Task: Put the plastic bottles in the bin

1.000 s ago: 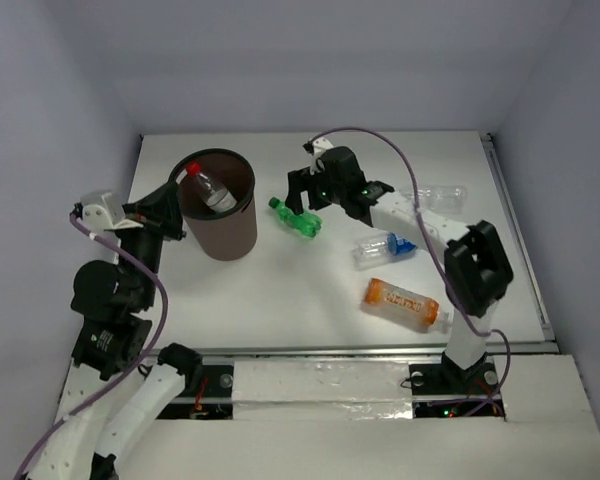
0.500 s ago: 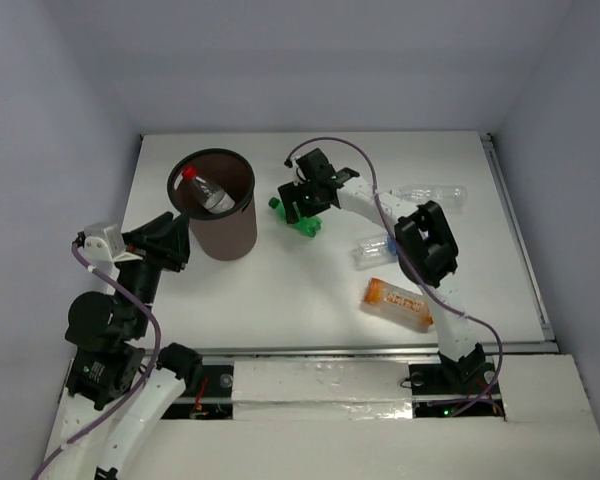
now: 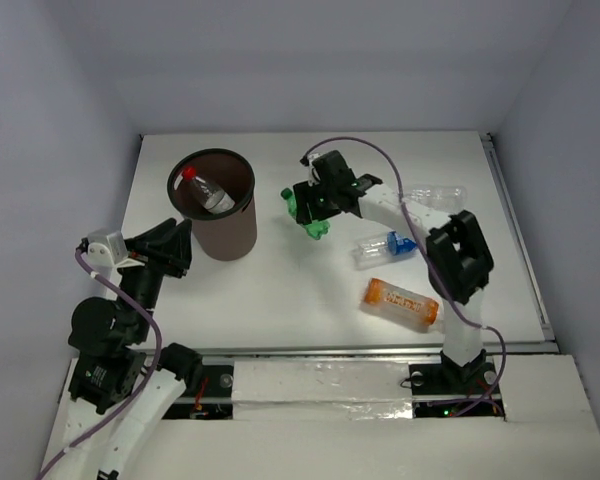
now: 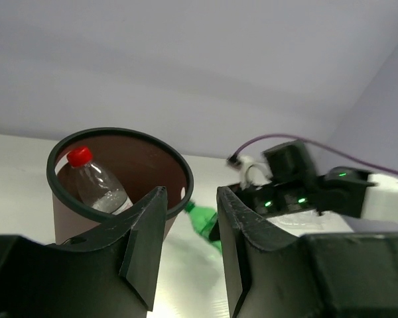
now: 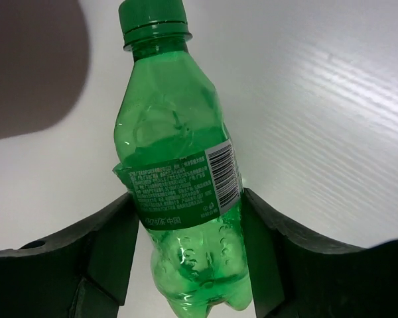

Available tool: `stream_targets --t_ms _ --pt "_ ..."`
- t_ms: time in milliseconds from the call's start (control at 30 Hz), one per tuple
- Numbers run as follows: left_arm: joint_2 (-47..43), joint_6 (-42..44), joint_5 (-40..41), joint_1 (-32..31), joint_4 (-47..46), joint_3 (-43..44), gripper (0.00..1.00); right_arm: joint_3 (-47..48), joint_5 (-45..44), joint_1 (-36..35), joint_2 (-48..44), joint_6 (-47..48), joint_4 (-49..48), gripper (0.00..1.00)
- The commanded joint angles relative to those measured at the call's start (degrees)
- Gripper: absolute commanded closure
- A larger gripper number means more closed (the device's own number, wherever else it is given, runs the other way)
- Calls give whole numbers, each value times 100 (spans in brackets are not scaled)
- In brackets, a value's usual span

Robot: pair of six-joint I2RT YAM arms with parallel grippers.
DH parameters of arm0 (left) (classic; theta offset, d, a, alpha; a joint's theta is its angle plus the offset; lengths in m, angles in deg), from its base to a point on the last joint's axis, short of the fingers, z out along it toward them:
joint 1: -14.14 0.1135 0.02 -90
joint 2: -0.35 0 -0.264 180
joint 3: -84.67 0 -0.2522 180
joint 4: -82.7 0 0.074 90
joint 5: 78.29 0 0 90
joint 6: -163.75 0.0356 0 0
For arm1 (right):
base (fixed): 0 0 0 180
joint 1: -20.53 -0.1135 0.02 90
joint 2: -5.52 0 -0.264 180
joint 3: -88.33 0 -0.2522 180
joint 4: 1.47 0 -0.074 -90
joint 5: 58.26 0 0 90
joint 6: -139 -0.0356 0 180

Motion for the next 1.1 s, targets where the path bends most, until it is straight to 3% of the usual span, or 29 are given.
stream_targets --t_ms 0,133,300,500,633,833,933,1067 --pt "-175 -90 -10 -25 -232 -62 67 -24 -254 -20 -1497 -295 -1129 52" --pt "-193 -134 -18 -25 -259 -89 68 2 -185 -20 -2333 -497 -1620 52" --pt "-228 -151 26 -25 -294 -89 68 413 79 -512 -2414 -831 -2394 52" --pt "-236 -178 -18 -25 -329 -115 68 1679 -281 -1303 -1150 -796 -2712 51" --pt "-263 -151 17 -25 -276 -71 68 2768 -193 -1435 -367 -831 -2712 49" --pt "-315 -134 43 -25 -267 -54 69 3500 -228 -1488 424 -788 -2572 46" --pt "-307 -134 25 -25 -276 -45 70 3536 -350 -1488 531 -726 -2580 42" --pt "-289 -134 -10 -25 -259 -45 70 3334 -535 -1488 470 -674 -2633 24"
